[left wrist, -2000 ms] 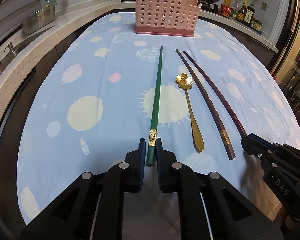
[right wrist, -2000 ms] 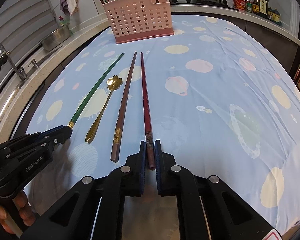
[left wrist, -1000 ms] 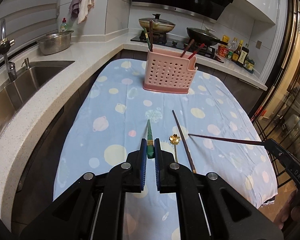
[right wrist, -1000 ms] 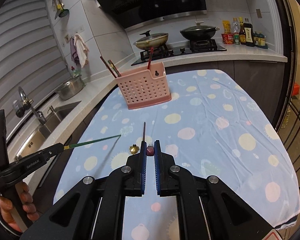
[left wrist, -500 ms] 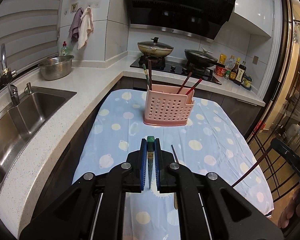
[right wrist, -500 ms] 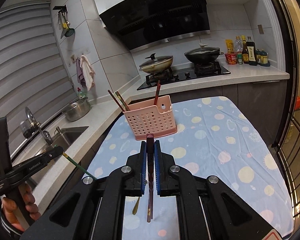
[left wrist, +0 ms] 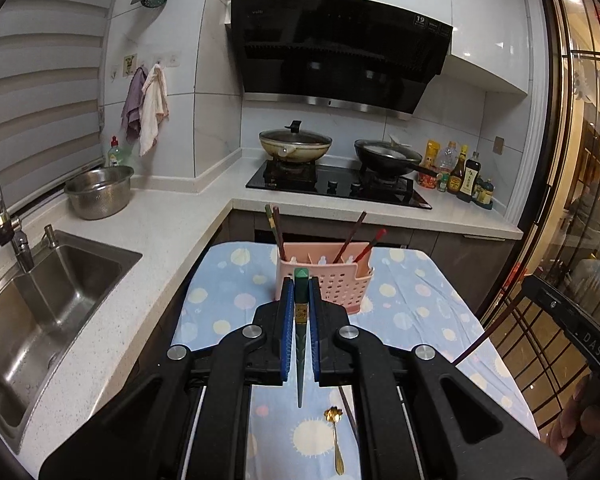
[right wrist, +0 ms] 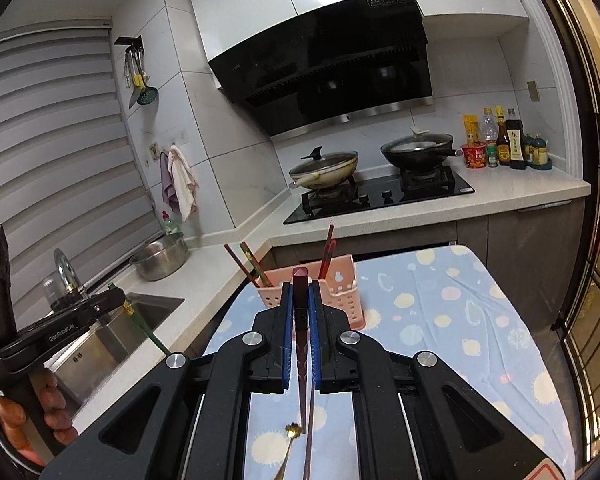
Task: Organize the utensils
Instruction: 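Lift both chopsticks, lower them into the pink holder and open both tools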
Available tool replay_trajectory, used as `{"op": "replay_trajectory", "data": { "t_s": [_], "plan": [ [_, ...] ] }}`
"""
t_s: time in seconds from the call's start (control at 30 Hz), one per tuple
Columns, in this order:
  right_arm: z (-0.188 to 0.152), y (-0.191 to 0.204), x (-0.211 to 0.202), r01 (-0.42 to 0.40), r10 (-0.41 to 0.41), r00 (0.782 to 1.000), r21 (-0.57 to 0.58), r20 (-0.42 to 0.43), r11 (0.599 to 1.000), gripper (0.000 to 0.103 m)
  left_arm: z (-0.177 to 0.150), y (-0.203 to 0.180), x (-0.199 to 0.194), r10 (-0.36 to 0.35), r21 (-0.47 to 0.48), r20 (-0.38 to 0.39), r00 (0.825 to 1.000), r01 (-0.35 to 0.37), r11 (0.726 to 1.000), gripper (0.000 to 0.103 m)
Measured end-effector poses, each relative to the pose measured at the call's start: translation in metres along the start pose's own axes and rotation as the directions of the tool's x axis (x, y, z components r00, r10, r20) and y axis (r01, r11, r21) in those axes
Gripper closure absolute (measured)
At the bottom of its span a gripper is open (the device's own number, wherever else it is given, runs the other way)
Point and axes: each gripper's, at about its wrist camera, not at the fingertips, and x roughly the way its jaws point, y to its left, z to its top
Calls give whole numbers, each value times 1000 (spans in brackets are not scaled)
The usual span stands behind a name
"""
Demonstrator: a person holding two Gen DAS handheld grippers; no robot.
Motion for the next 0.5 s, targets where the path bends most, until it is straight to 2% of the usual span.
{"op": "replay_trajectory", "data": {
  "t_s": [0.27, 0.5],
  "plan": [
    [56, 5, 34, -9, 10, 997, -14, 81, 1000, 96, 61, -12, 17, -9, 18, 92, 996, 7, 1000, 96],
    [95, 20, 77, -23, 28, 992, -50, 120, 998, 96, 107, -18, 47, -9, 22, 134, 991, 6, 1000, 96]
  ]
}}
